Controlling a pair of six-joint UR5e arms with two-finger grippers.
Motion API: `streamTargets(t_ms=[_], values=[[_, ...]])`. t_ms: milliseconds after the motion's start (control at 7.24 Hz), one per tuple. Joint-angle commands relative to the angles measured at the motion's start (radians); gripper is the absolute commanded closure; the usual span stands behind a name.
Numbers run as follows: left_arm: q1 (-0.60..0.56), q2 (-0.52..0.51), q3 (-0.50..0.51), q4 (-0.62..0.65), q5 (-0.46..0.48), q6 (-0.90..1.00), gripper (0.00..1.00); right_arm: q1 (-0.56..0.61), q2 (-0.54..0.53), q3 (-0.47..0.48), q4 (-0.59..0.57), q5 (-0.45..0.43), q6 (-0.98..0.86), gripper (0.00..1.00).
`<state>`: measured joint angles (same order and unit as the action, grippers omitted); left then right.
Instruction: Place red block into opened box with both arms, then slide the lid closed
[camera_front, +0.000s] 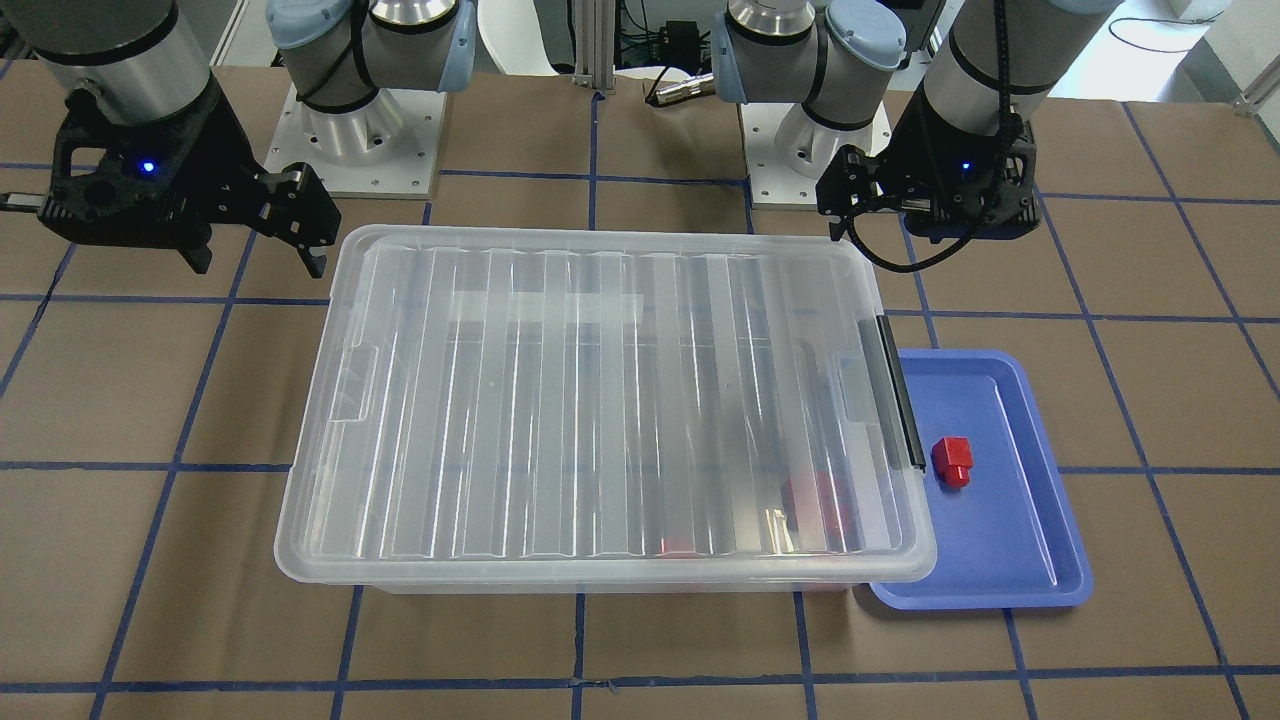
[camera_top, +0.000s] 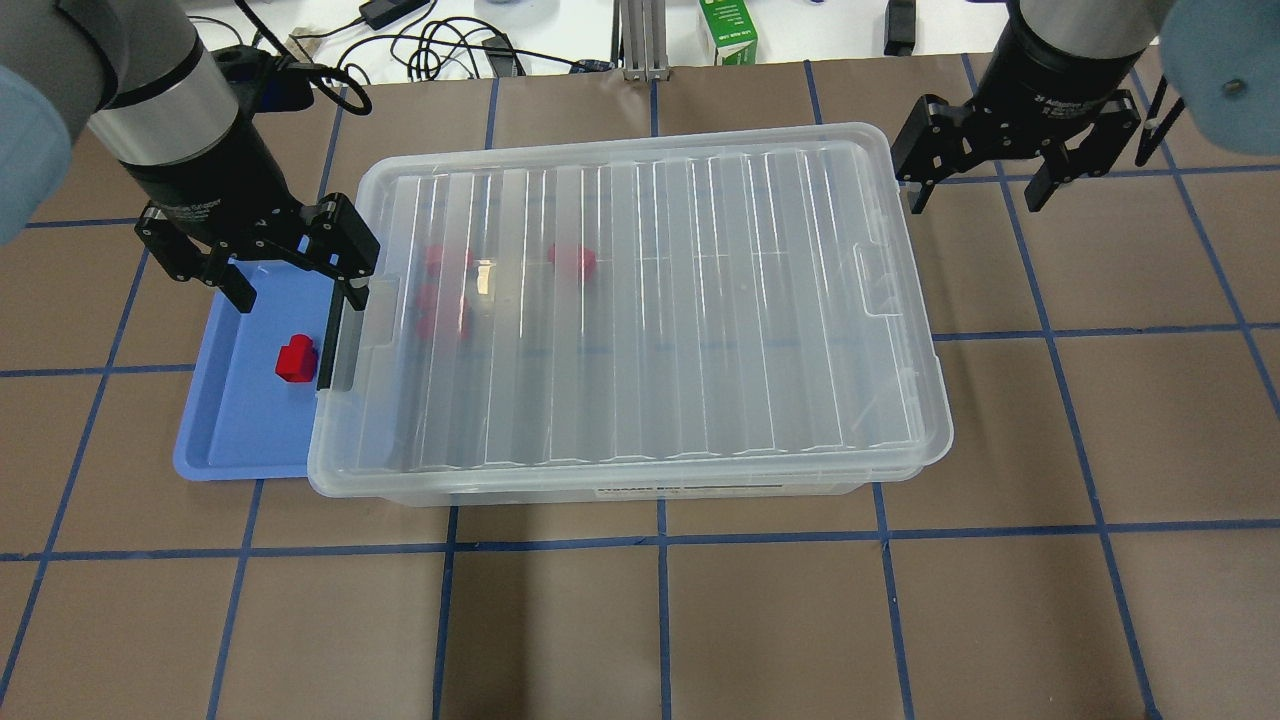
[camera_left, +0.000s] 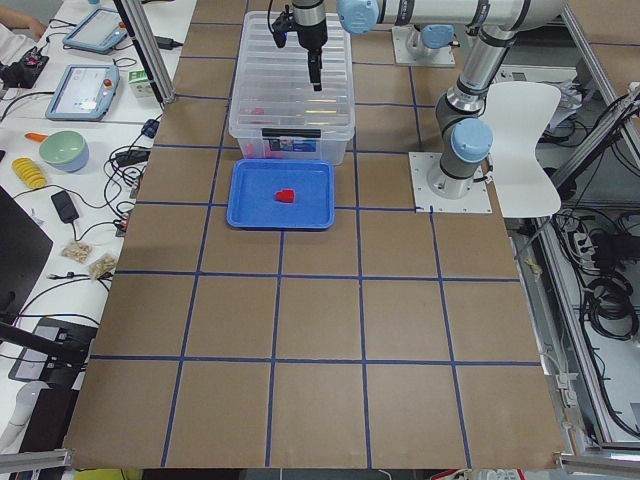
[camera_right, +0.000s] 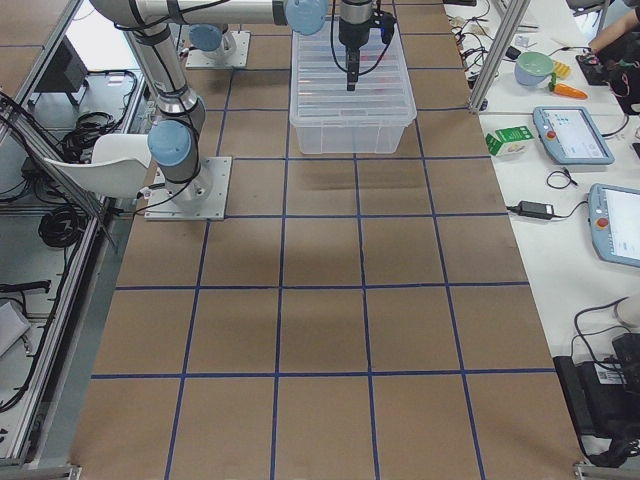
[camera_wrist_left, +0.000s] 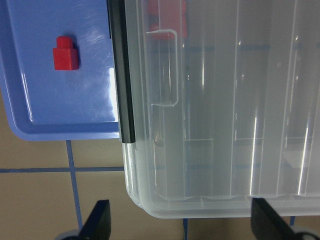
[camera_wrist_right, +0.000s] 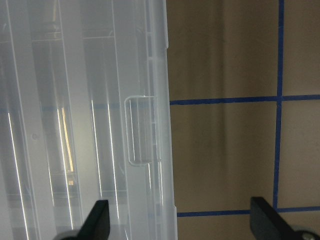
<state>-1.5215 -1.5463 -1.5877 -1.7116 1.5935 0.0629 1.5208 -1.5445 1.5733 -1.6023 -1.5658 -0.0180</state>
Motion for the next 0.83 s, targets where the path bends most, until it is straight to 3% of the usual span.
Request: streamTargets(t_ms=[0, 415, 691], values=[[0.003, 0.000, 0.000, 0.000, -0.001, 0.002, 0.00, -0.004, 0.035, 0.144, -0.179, 0.006, -0.002, 0.00], [0.007, 0.000, 0.000, 0.001, 0.000, 0.003, 0.00, -0.004, 0.090, 0.257, -0.379, 0.003, -0.004, 0.00], [0.009, 0.000, 0.000, 0.000, 0.000, 0.005, 0.00, -0.004, 0.099, 0.248, -0.383, 0.001, -0.016, 0.00]])
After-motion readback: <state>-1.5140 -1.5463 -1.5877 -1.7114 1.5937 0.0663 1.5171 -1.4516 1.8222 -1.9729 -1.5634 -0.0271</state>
